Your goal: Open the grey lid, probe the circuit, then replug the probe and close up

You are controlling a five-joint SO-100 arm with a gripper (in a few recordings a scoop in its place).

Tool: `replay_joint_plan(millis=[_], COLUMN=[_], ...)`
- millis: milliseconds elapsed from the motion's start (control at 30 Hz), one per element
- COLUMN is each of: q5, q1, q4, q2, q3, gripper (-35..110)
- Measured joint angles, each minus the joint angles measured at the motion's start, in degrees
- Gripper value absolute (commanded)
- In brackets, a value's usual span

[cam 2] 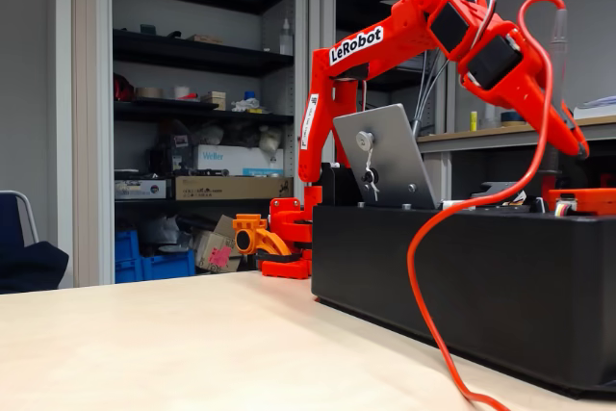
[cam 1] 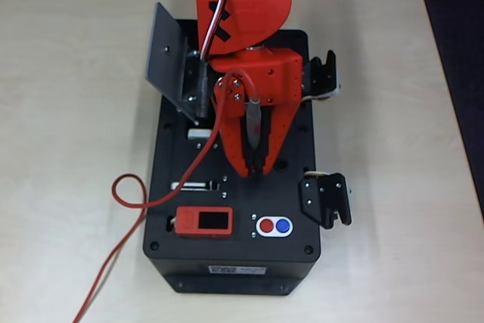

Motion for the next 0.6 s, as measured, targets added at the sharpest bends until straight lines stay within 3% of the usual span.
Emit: replay_joint_plan(millis=[600], q5=[7.47], q1=[-0.26], q4=[0.35], q2=[0.35], q3=[2.29], gripper=[0])
